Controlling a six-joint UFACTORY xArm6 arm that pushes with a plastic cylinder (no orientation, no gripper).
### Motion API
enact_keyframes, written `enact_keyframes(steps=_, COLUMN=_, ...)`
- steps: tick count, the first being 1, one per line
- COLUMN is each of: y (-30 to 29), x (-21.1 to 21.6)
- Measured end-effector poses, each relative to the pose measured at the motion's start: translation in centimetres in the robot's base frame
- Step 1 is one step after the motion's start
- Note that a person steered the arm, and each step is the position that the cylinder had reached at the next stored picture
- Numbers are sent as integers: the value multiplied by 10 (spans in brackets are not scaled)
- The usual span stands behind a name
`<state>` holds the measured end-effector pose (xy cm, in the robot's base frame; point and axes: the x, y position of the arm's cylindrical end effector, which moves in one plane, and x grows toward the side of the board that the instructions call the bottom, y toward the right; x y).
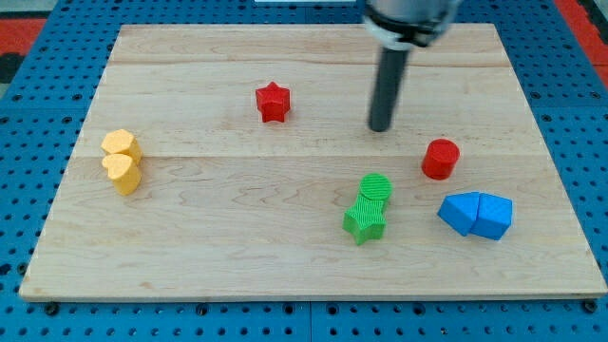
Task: Nudge the red star right a bit
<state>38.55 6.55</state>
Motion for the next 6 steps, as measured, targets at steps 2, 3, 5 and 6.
enact_keyframes(steps=2, y=-86, x=-96)
enact_keyframes(steps=3, y=-145, x=-81)
enact_keyframes(steps=5, y=-39, x=-62)
enact_keyframes(steps=6, y=2, x=-48)
